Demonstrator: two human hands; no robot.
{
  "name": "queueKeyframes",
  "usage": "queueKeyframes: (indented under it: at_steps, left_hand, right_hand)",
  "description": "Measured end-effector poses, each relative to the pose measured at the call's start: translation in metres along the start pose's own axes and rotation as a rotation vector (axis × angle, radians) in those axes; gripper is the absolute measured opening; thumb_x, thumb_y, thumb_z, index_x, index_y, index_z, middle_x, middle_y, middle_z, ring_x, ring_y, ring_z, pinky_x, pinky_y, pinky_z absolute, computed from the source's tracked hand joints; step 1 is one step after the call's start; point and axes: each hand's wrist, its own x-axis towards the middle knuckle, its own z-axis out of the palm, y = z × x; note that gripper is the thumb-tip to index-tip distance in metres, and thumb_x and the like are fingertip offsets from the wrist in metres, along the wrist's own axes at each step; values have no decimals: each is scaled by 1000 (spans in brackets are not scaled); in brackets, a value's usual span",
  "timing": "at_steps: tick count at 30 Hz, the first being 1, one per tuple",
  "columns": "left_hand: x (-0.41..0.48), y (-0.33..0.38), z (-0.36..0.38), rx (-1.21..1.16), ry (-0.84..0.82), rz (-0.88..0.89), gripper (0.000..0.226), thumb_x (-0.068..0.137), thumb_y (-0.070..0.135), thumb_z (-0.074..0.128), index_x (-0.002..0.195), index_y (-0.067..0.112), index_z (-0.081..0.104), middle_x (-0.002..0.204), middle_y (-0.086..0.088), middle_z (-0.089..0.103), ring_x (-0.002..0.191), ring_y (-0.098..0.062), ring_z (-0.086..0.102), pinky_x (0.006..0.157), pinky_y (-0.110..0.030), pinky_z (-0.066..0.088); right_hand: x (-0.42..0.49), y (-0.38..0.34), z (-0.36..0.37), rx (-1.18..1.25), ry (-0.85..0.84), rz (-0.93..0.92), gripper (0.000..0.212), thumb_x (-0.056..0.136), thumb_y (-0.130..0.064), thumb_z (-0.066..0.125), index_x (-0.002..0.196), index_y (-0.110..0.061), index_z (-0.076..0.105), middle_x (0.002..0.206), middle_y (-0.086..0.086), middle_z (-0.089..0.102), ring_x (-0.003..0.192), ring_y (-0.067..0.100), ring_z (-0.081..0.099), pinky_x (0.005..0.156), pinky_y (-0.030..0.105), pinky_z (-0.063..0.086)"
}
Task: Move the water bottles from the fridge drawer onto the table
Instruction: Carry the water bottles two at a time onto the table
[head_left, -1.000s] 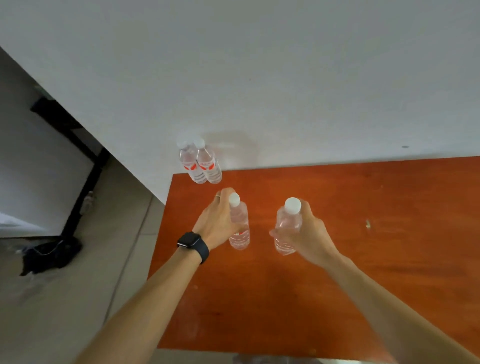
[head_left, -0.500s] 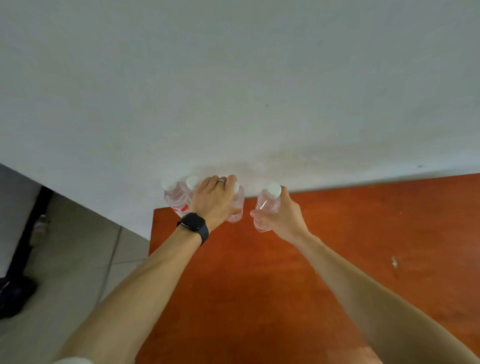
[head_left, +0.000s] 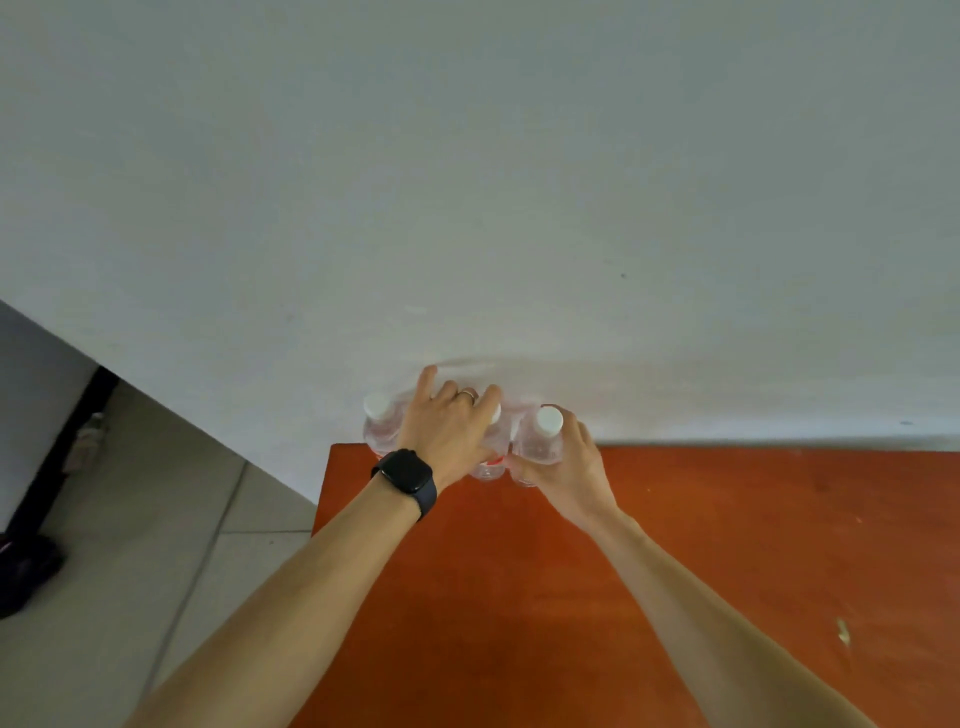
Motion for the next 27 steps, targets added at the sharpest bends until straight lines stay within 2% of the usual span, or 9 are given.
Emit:
queueKeyframes:
  at_steps: [3, 6, 8, 17, 20, 24, 27]
  left_hand:
    - [2, -3, 0, -66, -37, 5, 63, 88, 53, 65, 135, 20, 38, 114, 0, 69, 112, -25, 60, 111, -45, 29]
    - [4, -6, 5, -151, -31, -24, 65, 87, 51, 67, 137, 22, 38, 115, -2, 70, 112, -26, 60, 103, -39, 38]
    - [4, -7, 8, -170, -23, -30, 64, 87, 51, 67, 136, 22, 38, 116, -1, 70, 112, -26, 59, 98, -38, 39]
    - [6, -9, 11, -179, -16, -35, 60, 88, 57, 63, 130, 21, 40, 112, -1, 68, 109, -24, 58, 93, -37, 41]
    - [6, -9, 12, -185, 8, -44, 61, 88, 63, 60, 127, 20, 41, 107, -2, 69, 105, -25, 59, 91, -37, 41]
    - [6, -6, 10, -202, 18, -44, 54, 91, 58, 57, 126, 20, 43, 109, -1, 69, 104, -25, 60, 92, -37, 40]
    - [5, -6, 11, -197, 22, -47, 54, 90, 57, 60, 126, 21, 42, 111, -1, 69, 105, -24, 60, 92, -38, 41]
  right_hand:
    - [4, 5, -7, -72, -79, -33, 77, 75, -36, 86, 135, -30, 39, 123, -6, 62, 104, 13, 64, 74, 17, 48]
    - [12, 3, -10, -103, -102, -19, 75, 78, -36, 83, 137, -28, 37, 120, -4, 65, 101, 18, 65, 77, 30, 56]
    - [14, 2, -8, -95, -76, -22, 74, 79, -37, 82, 137, -28, 37, 119, -3, 64, 100, 20, 65, 76, 33, 57]
    - [17, 2, -7, -54, -94, -74, 79, 76, -39, 86, 140, -32, 39, 121, -10, 64, 105, 12, 63, 82, 24, 52]
    - [19, 1, -8, -46, -112, -77, 79, 75, -38, 86, 139, -34, 39, 122, -10, 64, 105, 14, 63, 82, 25, 53]
    - [16, 1, -10, -37, -116, -74, 83, 74, -37, 87, 138, -40, 34, 120, -10, 64, 103, 12, 64, 80, 22, 54]
    - [11, 2, -11, -41, -121, -85, 89, 72, -36, 88, 139, -42, 30, 123, -9, 62, 105, 13, 63, 83, 27, 56]
